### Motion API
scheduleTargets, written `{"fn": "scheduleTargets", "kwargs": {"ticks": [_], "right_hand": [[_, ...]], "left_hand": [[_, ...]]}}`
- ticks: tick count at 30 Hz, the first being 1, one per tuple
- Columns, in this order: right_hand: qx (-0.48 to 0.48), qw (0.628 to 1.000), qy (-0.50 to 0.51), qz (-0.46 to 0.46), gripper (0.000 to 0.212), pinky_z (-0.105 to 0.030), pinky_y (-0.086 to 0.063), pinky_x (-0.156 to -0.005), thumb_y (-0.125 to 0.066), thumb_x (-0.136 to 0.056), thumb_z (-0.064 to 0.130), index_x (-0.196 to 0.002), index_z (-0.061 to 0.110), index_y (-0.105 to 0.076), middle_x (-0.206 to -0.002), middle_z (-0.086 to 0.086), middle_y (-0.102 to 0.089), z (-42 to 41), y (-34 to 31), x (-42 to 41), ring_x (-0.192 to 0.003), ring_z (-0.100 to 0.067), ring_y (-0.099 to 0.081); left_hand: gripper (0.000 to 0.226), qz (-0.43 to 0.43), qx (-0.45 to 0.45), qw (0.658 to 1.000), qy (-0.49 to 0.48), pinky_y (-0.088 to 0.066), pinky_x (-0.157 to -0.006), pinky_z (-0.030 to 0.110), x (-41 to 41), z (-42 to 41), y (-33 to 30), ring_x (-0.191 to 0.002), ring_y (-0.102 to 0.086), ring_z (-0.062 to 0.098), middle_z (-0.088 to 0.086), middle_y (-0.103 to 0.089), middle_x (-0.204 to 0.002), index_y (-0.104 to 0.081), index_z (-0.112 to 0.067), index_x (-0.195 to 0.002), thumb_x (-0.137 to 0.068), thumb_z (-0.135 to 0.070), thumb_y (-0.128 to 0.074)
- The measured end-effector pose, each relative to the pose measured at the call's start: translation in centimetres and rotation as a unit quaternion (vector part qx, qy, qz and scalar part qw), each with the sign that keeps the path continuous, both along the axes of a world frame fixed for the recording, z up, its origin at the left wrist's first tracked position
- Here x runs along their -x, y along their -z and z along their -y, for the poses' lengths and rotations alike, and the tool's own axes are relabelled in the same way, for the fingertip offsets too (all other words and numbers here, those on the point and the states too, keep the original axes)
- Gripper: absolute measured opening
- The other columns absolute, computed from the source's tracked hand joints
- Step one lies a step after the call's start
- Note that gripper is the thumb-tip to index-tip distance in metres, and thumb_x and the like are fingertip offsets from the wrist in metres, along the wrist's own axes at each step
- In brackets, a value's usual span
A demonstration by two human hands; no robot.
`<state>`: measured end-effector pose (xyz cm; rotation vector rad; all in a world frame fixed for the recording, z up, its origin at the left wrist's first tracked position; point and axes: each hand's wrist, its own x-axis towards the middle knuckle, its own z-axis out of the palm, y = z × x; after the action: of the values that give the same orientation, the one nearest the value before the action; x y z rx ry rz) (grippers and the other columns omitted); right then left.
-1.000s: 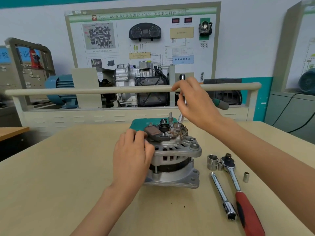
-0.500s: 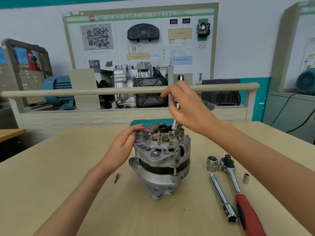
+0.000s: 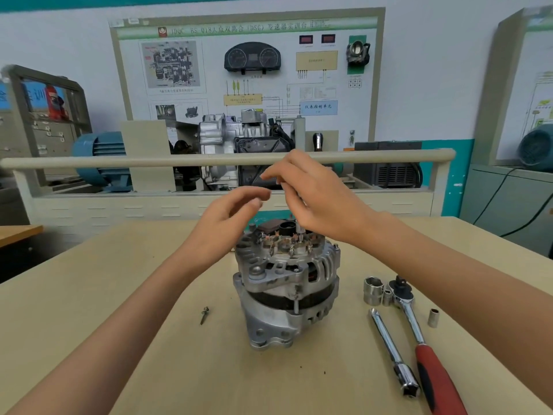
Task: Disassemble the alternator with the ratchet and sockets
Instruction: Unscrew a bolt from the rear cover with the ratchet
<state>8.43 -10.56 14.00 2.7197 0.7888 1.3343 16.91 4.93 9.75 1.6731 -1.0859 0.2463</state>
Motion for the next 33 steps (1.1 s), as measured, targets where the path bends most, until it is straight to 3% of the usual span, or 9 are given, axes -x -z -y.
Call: {"fn": "scheduleTargets", "kwargs": {"ticks": [3,7,11,15,18,22,26,28,33], "right_hand": [[-0.025,0.999,-0.030,0.011,0.028,-0.033,-0.044,-0.071,-0.049,-0.084,-0.012,-0.109,-0.006,-0.060,-0.091,-0.019,-0.060,0.2,0.3,0.0,-0.080,-0.028,-0.057],[-0.078,0.996,-0.039,0.021,0.028,-0.020,-0.038,-0.068,-0.046,-0.084,-0.011,-0.108,-0.004,-0.059,-0.087,-0.010,-0.057,0.3,0.6,0.4,-0.076,-0.012,-0.047],[-0.077,0.997,0.005,0.007,0.029,-0.018,-0.033,-0.069,-0.046,-0.083,-0.010,-0.108,-0.003,-0.059,-0.086,-0.002,-0.053,-0.2,0.6,0.8,-0.077,-0.012,-0.045],[-0.035,0.994,0.101,-0.015,0.033,-0.030,-0.039,-0.077,-0.044,-0.085,0.001,-0.115,0.006,-0.056,-0.102,-0.006,-0.061,-0.9,0.0,1.3,-0.094,-0.023,-0.054],[0.022,0.978,0.208,-0.002,0.031,-0.030,-0.033,-0.069,-0.042,-0.085,0.010,-0.114,0.007,-0.051,-0.103,-0.007,-0.058,-2.3,-0.2,1.4,-0.094,-0.025,-0.053],[0.063,0.917,0.393,0.023,0.025,-0.036,-0.035,-0.066,-0.042,-0.088,0.015,-0.110,0.005,-0.047,-0.102,-0.012,-0.057,-4.1,0.2,0.6,-0.087,-0.029,-0.056],[0.016,0.944,0.323,0.063,0.023,-0.034,-0.028,-0.064,-0.040,-0.087,0.018,-0.106,0.008,-0.048,-0.098,-0.009,-0.058,-4.0,0.6,0.8,-0.078,-0.025,-0.045],[-0.034,0.965,0.252,0.062,0.023,-0.032,-0.027,-0.064,-0.041,-0.086,0.020,-0.103,0.008,-0.052,-0.092,-0.006,-0.059,-3.5,0.6,1.2,-0.076,-0.021,-0.041],[-0.164,0.977,0.128,0.053,0.020,-0.031,-0.036,-0.061,-0.043,-0.083,0.021,-0.089,0.011,-0.059,-0.065,0.007,-0.049,-2.4,0.6,1.1,-0.068,-0.017,-0.049]], "left_hand": [[0.026,-0.012,-0.066,0.995,0.067,-0.042,-0.069,0.006,2.3,0.9,-1.2,-0.080,-0.059,0.002,-0.003,-0.072,-0.095,-0.068,-0.038,-0.094,-0.096,-0.021,-0.050],[0.018,-0.059,-0.133,0.984,0.104,-0.048,-0.081,0.015,3.1,1.9,-0.8,-0.089,-0.066,0.004,-0.009,-0.074,-0.093,-0.072,-0.033,-0.094,-0.093,-0.023,-0.056],[0.017,-0.074,-0.120,0.984,0.105,-0.045,-0.076,0.008,3.2,1.9,-0.5,-0.092,-0.066,0.000,-0.014,-0.074,-0.094,-0.072,-0.037,-0.093,-0.092,-0.028,-0.058],[0.021,-0.087,-0.121,0.984,0.094,-0.047,-0.074,0.018,3.3,1.7,-0.3,-0.081,-0.065,0.009,-0.005,-0.075,-0.089,-0.074,-0.042,-0.084,-0.092,-0.031,-0.057],[0.023,-0.096,-0.101,0.987,0.076,-0.044,-0.066,0.019,3.3,1.8,-0.1,-0.066,-0.060,0.009,0.006,-0.074,-0.078,-0.075,-0.035,-0.075,-0.091,-0.027,-0.060],[0.048,-0.086,-0.086,0.991,0.052,-0.032,-0.043,0.006,3.5,2.1,0.4,-0.037,-0.045,-0.005,-0.015,-0.057,-0.044,-0.068,-0.036,-0.050,-0.090,-0.012,-0.060],[0.050,-0.080,-0.073,0.993,0.042,-0.035,-0.046,0.008,3.4,2.0,0.7,-0.041,-0.048,-0.005,-0.016,-0.057,-0.045,-0.065,-0.032,-0.046,-0.088,-0.007,-0.058],[0.039,-0.092,-0.065,0.992,0.060,-0.039,-0.049,0.007,3.6,2.0,0.6,-0.049,-0.056,-0.006,-0.013,-0.065,-0.054,-0.067,-0.027,-0.055,-0.089,-0.010,-0.058],[0.036,-0.087,-0.065,0.989,0.097,-0.047,-0.063,0.010,3.7,2.3,0.7,-0.071,-0.067,0.000,-0.009,-0.074,-0.076,-0.074,-0.037,-0.070,-0.094,-0.020,-0.053]]}}
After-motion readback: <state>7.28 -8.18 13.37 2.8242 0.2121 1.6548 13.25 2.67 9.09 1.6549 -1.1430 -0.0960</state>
